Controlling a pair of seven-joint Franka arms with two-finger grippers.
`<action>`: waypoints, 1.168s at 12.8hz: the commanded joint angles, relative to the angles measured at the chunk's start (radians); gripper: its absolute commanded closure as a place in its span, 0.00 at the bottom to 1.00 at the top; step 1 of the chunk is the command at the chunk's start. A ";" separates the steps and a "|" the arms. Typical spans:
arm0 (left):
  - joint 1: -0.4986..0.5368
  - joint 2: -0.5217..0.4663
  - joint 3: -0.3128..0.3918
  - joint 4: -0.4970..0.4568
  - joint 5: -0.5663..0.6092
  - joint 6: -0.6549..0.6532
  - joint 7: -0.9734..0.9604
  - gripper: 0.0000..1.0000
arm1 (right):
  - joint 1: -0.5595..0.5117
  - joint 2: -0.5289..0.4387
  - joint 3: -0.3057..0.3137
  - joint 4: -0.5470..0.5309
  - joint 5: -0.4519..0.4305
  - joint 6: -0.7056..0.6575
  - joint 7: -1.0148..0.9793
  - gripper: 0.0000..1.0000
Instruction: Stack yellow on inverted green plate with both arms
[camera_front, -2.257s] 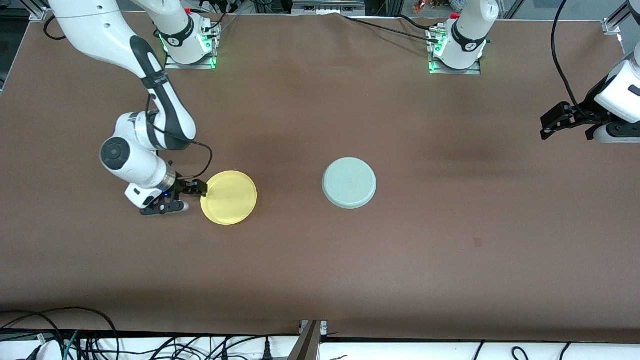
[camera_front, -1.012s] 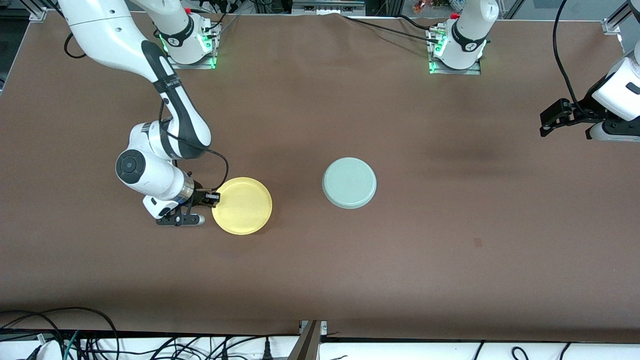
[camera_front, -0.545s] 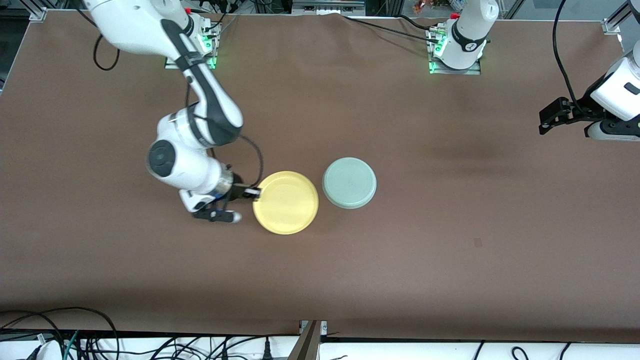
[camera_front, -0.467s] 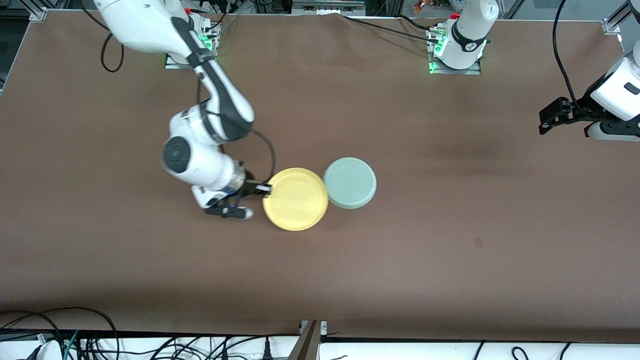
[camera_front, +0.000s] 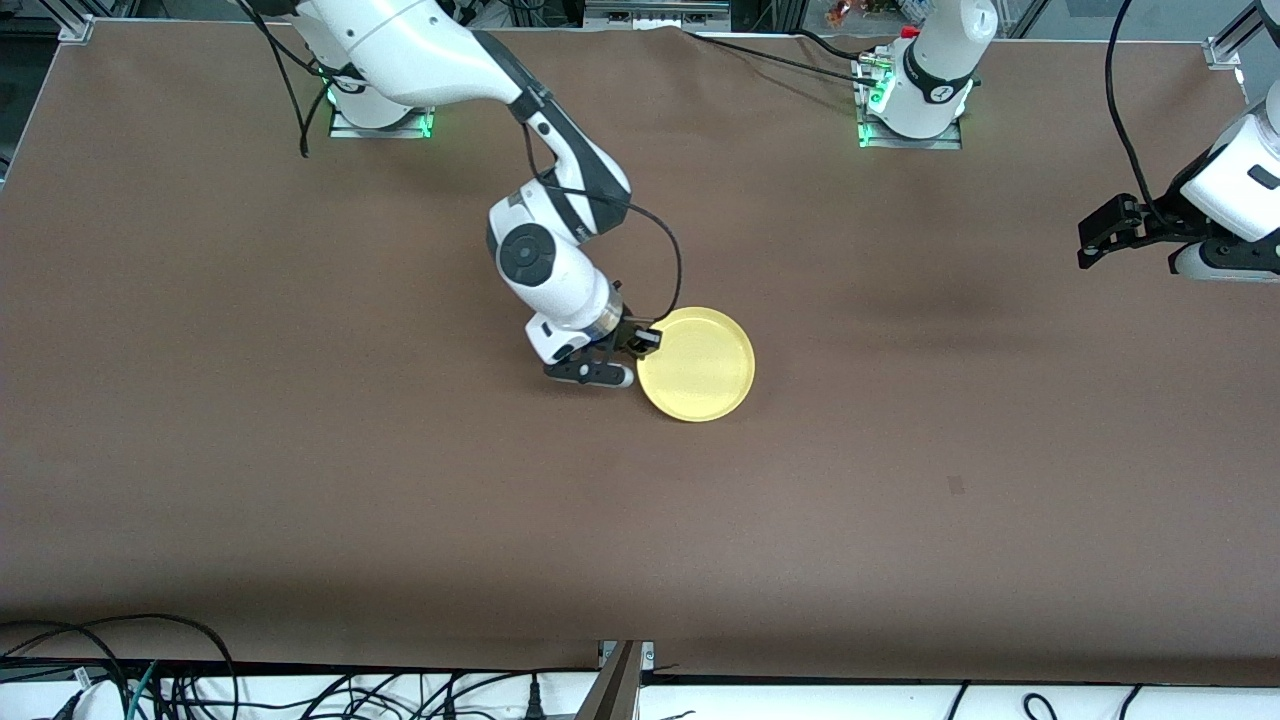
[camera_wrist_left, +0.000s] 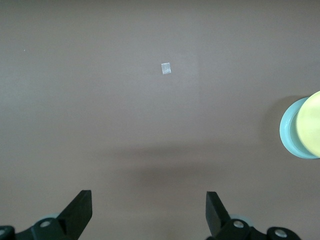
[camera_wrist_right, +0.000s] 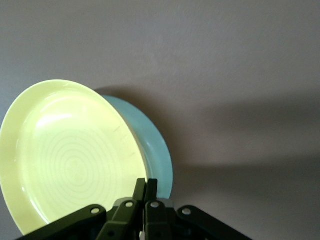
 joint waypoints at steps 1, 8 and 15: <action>0.008 -0.002 -0.004 0.020 -0.015 -0.023 0.024 0.00 | 0.020 0.028 -0.013 0.023 0.020 0.022 0.009 1.00; 0.008 -0.002 -0.004 0.021 -0.015 -0.023 0.030 0.00 | 0.024 0.027 -0.018 -0.005 0.016 0.033 0.004 1.00; 0.006 -0.002 -0.004 0.021 -0.015 -0.023 0.026 0.00 | 0.011 -0.103 -0.116 0.038 0.010 -0.157 -0.009 0.00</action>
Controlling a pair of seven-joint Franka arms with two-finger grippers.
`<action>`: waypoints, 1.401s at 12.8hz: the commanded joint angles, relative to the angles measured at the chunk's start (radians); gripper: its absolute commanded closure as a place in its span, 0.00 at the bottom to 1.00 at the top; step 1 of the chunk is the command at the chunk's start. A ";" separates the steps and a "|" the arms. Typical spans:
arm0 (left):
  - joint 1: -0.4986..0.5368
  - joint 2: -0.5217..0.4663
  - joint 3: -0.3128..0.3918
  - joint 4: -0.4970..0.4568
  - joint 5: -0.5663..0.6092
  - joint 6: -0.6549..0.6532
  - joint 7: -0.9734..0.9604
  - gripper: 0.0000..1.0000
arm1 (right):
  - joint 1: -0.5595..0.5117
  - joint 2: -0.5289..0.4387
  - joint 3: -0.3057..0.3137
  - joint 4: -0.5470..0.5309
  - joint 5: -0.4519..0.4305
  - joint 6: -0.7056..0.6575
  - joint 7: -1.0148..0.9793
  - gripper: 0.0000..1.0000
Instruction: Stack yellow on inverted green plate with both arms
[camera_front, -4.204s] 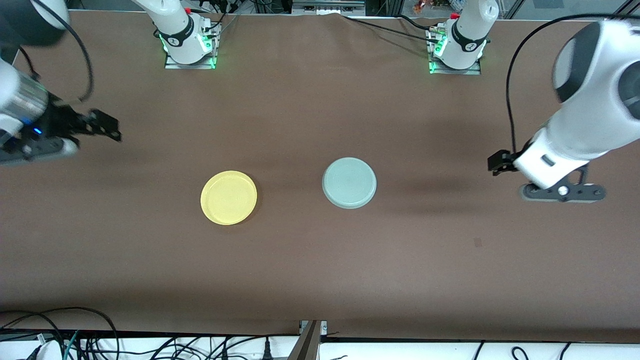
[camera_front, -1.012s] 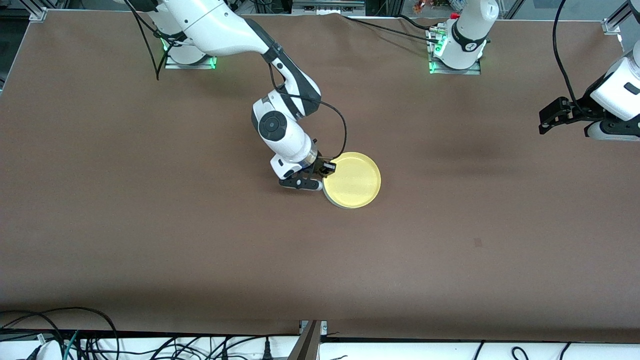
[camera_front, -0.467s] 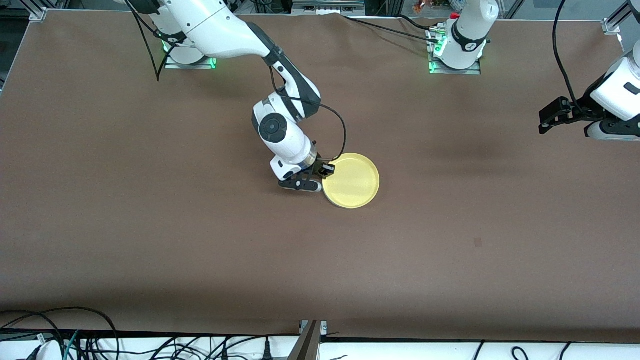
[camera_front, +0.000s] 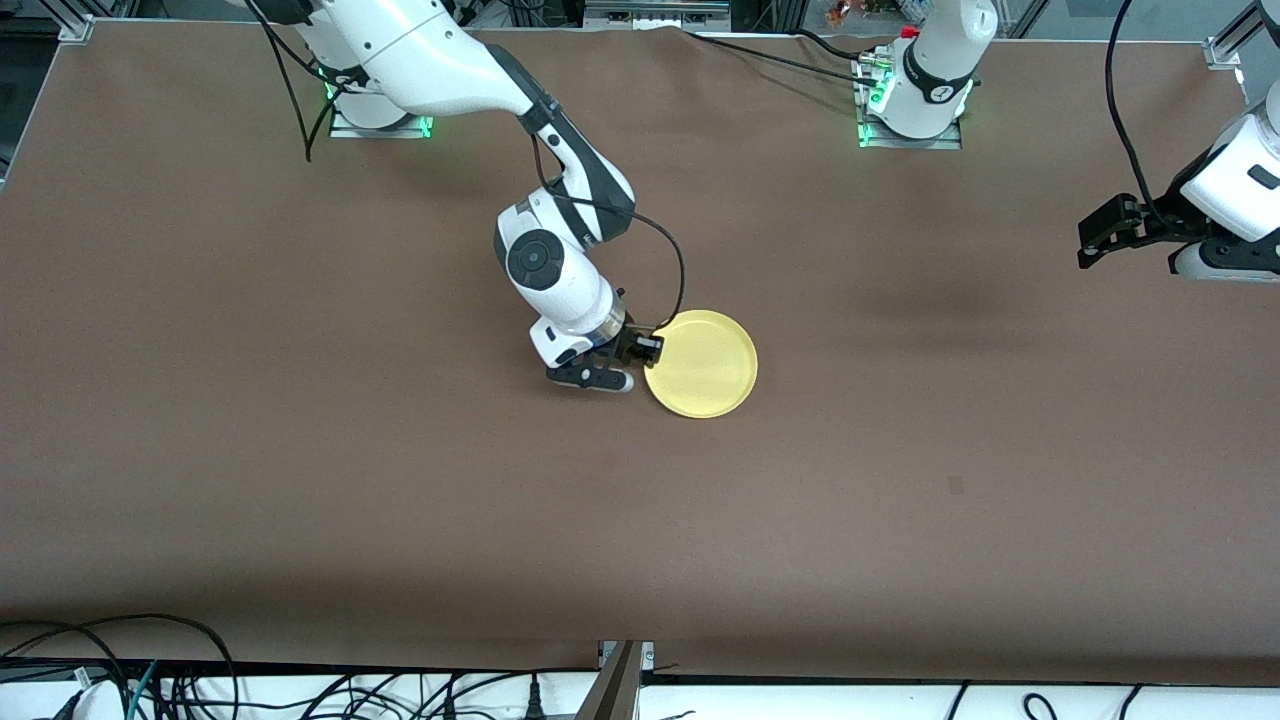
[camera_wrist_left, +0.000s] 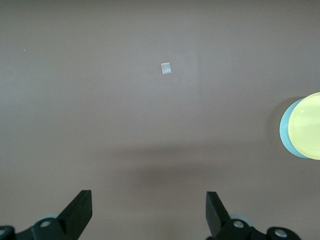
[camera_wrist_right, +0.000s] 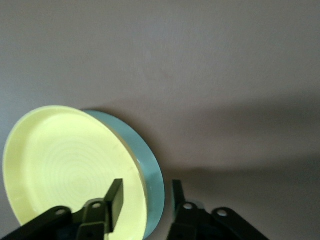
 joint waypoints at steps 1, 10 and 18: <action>0.006 -0.002 -0.004 0.021 -0.015 -0.022 0.023 0.00 | 0.000 -0.132 -0.099 0.033 0.010 -0.203 -0.016 0.00; 0.006 -0.002 -0.004 0.021 -0.015 -0.022 0.023 0.00 | -0.143 -0.525 -0.348 0.047 -0.045 -0.778 -0.281 0.00; 0.008 -0.002 -0.001 0.021 -0.015 -0.022 0.037 0.00 | -0.382 -0.706 -0.121 0.015 -0.283 -0.951 -0.458 0.00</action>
